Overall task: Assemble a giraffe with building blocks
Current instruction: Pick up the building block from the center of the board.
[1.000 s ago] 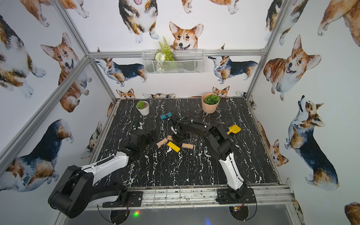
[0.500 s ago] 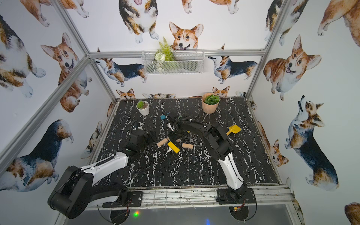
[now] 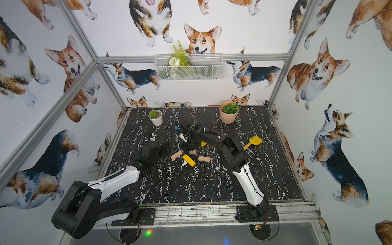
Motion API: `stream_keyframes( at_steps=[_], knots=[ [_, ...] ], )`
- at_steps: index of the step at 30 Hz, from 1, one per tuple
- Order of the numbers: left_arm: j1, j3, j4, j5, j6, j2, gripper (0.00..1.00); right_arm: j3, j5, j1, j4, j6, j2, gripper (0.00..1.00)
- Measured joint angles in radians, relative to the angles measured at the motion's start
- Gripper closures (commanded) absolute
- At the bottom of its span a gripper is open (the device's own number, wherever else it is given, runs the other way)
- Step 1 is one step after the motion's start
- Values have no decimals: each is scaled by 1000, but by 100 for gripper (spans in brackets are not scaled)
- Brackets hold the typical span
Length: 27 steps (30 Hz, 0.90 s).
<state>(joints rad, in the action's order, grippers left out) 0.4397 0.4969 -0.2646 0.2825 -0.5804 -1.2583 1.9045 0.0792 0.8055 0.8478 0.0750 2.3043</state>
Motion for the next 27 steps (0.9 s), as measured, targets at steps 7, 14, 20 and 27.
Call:
stream_keyframes(
  at_steps=[7, 14, 20, 27],
  knots=[
    [0, 0, 0, 0, 0, -3, 0, 16, -31, 0, -5, -8, 24, 36],
    [0, 0, 0, 0, 0, -4, 0, 29, -57, 2, 3, 6, 32, 64],
    [0, 0, 0, 0, 0, 1, 0, -93, -109, 6, -51, 49, -38, 85],
    [0, 2, 1, -1, -3, -10, 0, -175, -114, -40, -28, 174, -179, 86]
  ],
)
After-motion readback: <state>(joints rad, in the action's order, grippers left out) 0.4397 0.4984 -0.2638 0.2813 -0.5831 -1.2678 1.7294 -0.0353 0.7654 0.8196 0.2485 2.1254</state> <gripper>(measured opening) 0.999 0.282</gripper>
